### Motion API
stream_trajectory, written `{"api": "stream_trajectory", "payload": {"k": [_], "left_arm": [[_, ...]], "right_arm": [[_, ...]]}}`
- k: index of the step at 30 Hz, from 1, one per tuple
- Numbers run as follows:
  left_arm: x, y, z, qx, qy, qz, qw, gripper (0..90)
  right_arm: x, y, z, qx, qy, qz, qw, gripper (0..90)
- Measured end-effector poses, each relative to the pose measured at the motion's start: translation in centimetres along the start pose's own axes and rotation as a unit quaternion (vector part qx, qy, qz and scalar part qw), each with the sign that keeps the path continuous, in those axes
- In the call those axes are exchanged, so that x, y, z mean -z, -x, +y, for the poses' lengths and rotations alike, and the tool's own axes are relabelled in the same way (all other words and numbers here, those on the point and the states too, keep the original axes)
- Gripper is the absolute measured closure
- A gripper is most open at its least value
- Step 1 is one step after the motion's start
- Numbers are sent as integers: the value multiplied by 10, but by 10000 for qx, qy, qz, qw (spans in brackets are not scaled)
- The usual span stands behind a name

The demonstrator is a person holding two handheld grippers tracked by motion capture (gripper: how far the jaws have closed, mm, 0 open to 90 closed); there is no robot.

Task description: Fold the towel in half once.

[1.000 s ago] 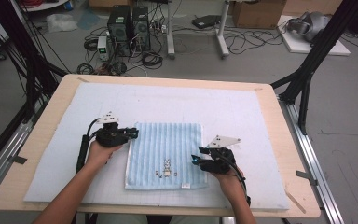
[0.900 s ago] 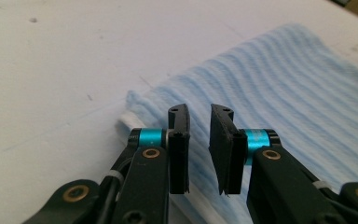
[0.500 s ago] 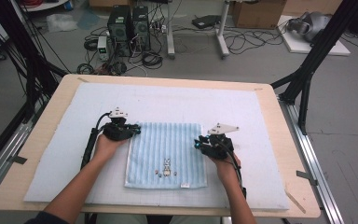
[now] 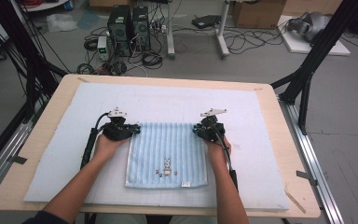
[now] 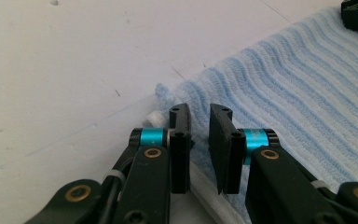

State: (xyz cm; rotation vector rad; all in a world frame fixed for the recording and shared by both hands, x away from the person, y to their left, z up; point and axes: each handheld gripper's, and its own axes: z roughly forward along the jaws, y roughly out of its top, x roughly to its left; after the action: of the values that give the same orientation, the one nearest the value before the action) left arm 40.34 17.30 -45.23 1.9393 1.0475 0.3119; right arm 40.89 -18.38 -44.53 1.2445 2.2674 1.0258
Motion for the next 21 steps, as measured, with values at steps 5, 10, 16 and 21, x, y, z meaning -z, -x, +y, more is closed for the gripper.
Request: {"api": "stream_trajectory", "payload": {"k": [5,10,16,21], "left_arm": [[0,-1,0,27,20,-26,10000,770],[8,-8,0,243,184,-260,9992,585],[31,-8,4,108,913,-741,9930,477],[46,-1,-1,-39,1185,-777,9899,304]], "right_arm": [[12,3,-2,-45,64,-28,10000,691],[44,12,-16,-119,614,37,9980,591],[75,17,-39,-94,798,-53,9967,363],[89,14,-51,54,945,-213,9953,214]]}}
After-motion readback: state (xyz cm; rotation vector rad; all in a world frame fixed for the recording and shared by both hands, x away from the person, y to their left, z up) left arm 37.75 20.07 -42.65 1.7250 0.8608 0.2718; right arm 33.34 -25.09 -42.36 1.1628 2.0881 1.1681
